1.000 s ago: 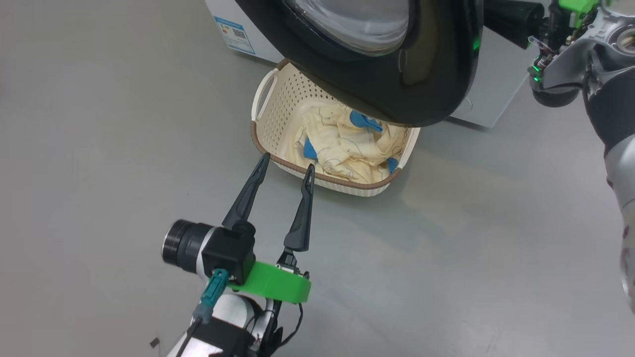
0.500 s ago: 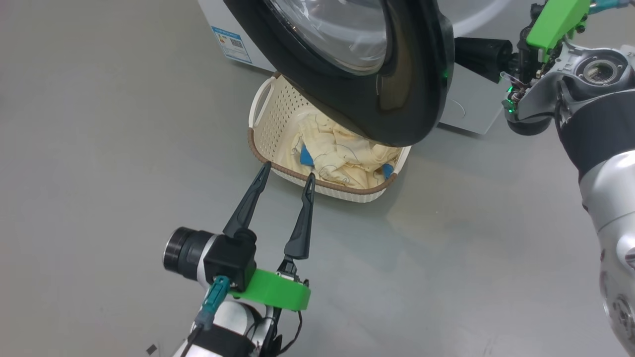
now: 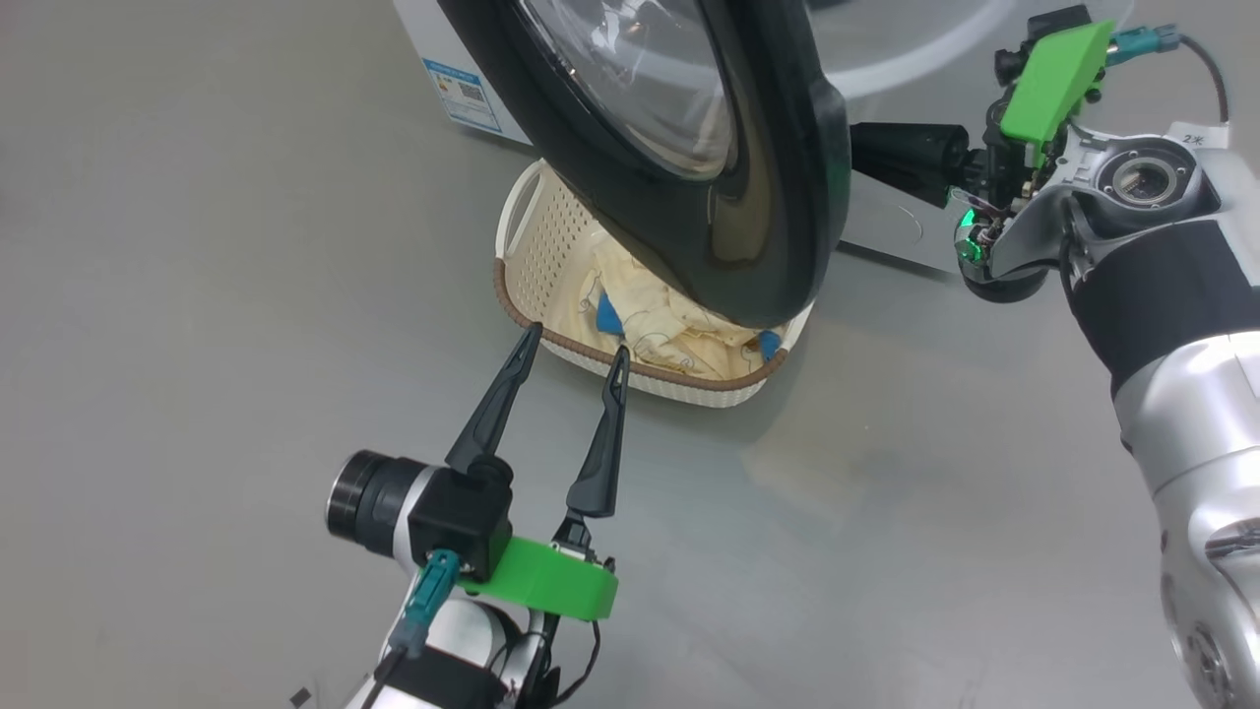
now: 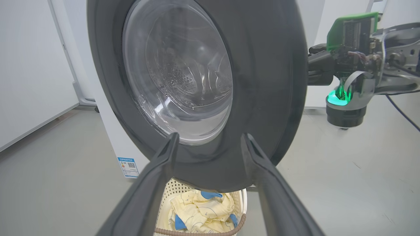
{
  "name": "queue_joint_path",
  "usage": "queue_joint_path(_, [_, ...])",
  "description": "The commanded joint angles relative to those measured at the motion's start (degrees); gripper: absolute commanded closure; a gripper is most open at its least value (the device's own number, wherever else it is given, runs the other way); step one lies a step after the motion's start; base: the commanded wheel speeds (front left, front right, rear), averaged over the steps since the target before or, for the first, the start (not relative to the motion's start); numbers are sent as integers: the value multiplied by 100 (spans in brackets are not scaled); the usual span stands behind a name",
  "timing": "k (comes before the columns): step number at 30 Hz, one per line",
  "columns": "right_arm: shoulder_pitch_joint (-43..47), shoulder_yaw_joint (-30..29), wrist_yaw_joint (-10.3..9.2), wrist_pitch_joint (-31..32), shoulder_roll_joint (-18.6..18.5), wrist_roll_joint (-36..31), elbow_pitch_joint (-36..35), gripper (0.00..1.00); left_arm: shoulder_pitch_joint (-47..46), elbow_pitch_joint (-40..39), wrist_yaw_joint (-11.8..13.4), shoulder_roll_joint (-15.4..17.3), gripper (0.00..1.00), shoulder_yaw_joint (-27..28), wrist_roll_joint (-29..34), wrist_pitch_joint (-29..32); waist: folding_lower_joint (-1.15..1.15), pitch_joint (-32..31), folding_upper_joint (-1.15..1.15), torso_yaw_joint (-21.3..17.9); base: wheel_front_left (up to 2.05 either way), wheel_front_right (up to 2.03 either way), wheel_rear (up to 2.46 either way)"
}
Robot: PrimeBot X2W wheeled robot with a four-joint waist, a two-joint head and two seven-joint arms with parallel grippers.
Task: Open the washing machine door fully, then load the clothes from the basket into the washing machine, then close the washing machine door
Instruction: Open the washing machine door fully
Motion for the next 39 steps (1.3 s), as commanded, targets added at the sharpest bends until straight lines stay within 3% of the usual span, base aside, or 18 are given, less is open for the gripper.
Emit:
queue_joint_path(1, [8,87,-15,80,199,82,-231,100,-11,-155,-13,71,0,155,62,-63,0,-5,0,3,0,0,0])
queue_joint_path(10, [300,617,-15,303,225,586,-675,100,5,-151,-4,71,0,98,68,-63,0,-48,0,-9,0,0,0])
queue_joint_path(24, [623,1720,-15,20,226,1405,-1289,100,46,-125,-8,71,0,94,84,-63,0,-124,0,2,0,0,0])
queue_joint_path(32, [676,1812,-15,-215,126,1354,-1327,100,108,-108,7,71,0,127,112,-63,0,-220,0,-30,0,0,0])
queue_joint_path(39, [1137,1808,-15,-872,-433,855,-1777,100,258,-53,-13,71,0,212,155,-63,0,-558,0,-204,0,0,0])
